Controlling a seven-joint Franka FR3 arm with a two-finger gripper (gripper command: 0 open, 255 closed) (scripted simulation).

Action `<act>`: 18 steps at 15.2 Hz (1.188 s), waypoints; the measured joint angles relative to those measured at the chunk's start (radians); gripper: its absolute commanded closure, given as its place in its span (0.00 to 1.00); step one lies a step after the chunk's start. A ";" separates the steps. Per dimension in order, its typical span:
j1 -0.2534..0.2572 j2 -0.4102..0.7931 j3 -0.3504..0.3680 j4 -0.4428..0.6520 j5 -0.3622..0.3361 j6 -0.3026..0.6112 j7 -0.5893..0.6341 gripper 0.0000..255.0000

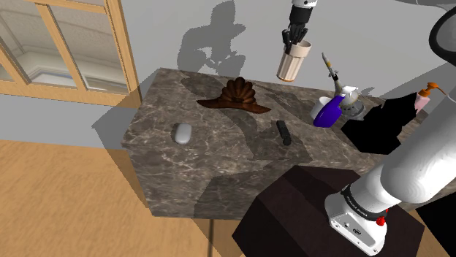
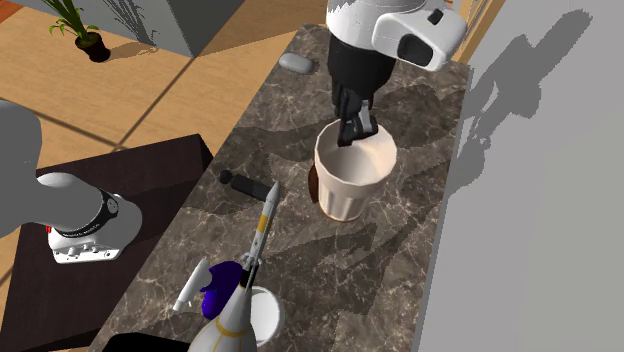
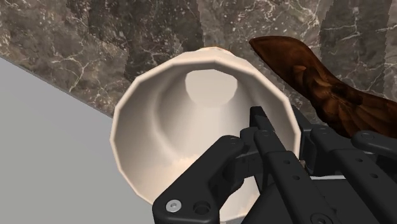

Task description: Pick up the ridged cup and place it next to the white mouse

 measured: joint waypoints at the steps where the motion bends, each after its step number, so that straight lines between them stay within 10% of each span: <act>1: 0.000 0.003 0.000 0.017 0.000 -0.014 0.000 1.00; 14: -0.006 0.049 -0.002 0.254 0.008 -0.205 -0.016 1.00; 18: 0.039 -0.012 0.025 0.183 -0.002 -0.199 0.052 1.00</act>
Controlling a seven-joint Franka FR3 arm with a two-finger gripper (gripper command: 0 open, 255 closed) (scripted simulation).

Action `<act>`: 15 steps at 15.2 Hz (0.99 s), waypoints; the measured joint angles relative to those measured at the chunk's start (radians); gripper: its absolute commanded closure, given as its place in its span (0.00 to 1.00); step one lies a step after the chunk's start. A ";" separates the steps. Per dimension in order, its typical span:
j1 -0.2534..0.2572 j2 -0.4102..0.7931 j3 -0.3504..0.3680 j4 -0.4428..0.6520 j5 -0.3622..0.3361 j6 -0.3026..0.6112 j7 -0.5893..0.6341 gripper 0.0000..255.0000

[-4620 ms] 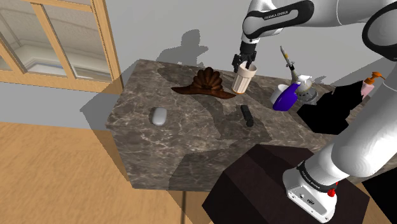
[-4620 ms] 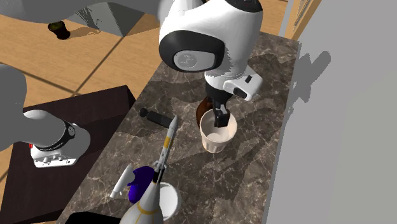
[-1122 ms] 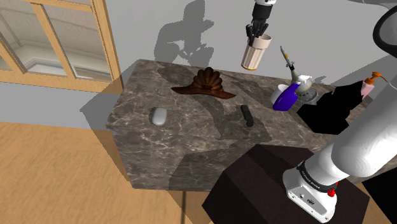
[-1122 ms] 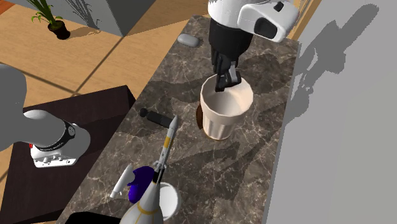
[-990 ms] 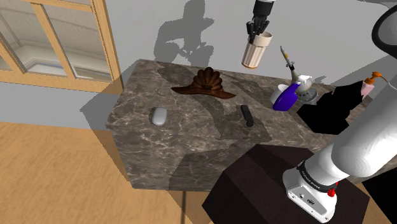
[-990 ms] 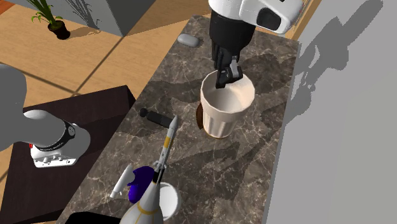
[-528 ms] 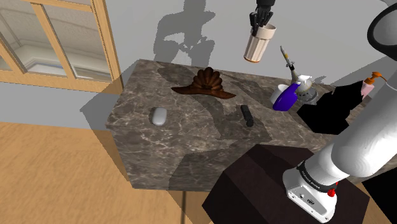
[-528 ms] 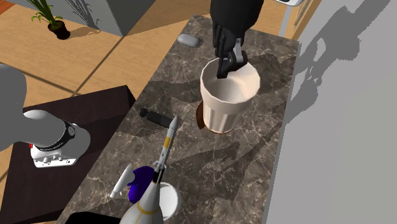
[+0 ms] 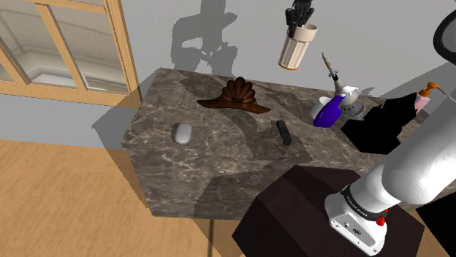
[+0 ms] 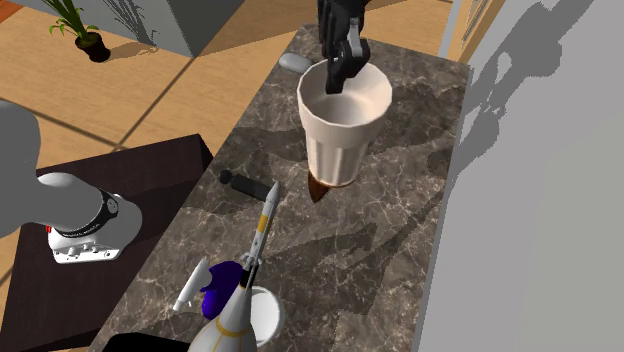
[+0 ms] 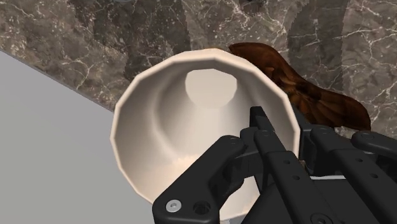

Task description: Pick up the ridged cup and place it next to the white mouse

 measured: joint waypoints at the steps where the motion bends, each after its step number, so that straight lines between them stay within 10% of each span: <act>1: 0.013 -0.013 0.009 -0.013 -0.001 0.000 0.022 1.00; 15: 0.187 -0.131 0.167 -0.153 0.007 0.003 0.354 1.00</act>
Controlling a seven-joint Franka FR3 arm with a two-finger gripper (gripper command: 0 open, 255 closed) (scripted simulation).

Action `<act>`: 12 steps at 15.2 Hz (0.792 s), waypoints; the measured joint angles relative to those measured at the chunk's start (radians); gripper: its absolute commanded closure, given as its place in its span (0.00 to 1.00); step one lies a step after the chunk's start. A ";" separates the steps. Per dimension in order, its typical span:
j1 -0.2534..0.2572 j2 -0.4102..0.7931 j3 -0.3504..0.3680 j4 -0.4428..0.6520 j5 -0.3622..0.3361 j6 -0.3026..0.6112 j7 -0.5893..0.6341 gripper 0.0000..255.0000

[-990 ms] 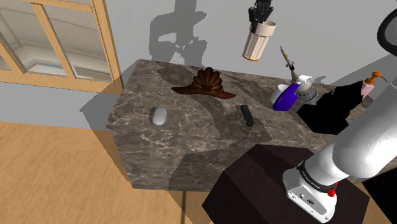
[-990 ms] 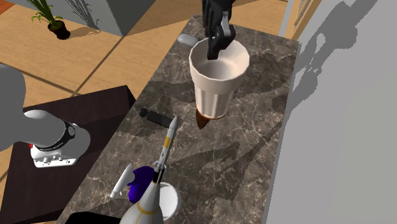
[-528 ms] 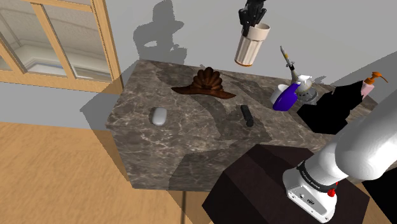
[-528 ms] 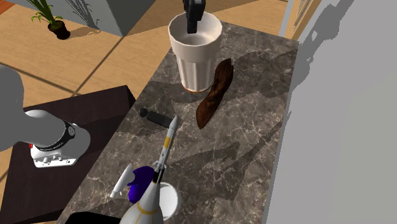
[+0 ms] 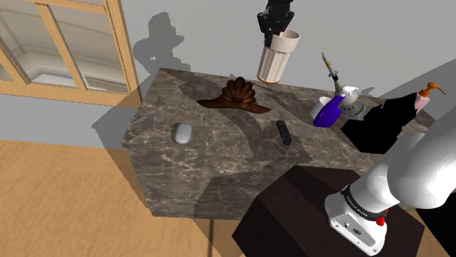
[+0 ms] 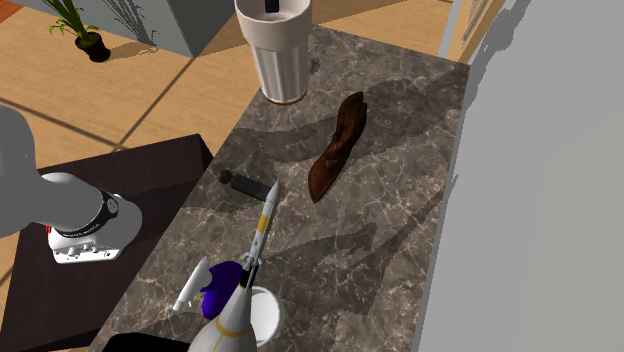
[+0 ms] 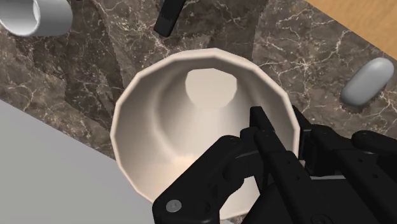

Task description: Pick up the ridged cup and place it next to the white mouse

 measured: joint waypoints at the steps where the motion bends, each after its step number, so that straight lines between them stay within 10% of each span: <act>1: 0.012 -0.001 0.012 -0.010 0.002 0.007 0.025 1.00; 12: 0.126 0.019 0.126 -0.010 0.020 0.020 0.255 1.00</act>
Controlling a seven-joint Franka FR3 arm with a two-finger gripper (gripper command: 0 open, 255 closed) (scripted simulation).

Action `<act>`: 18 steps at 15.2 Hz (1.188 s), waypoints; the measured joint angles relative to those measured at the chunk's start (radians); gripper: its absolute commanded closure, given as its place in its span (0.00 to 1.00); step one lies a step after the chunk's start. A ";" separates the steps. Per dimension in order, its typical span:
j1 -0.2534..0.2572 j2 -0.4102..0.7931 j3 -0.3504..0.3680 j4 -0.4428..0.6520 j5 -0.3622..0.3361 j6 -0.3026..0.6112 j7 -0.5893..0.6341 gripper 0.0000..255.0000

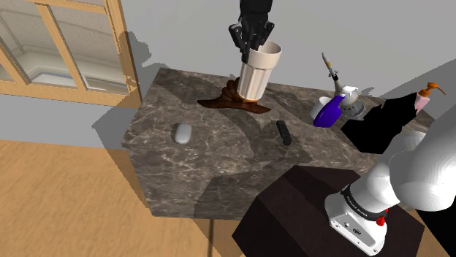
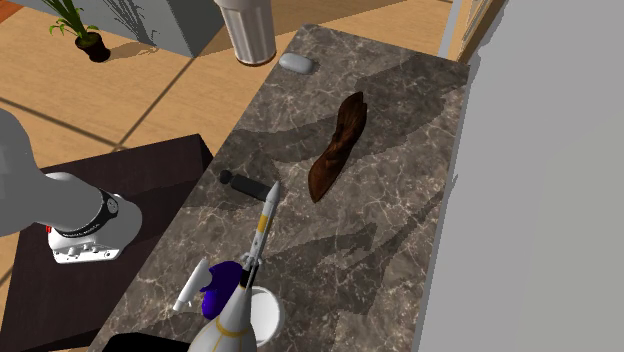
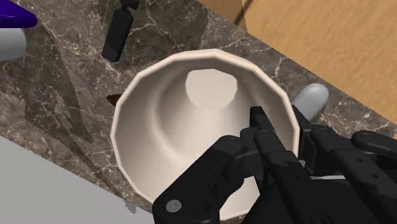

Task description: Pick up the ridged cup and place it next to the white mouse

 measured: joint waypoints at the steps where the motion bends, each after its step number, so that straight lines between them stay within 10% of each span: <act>1: 0.001 -0.003 0.001 -0.016 0.001 0.012 0.002 1.00; 18: 0.000 -0.028 0.000 -0.273 0.004 0.246 0.006 1.00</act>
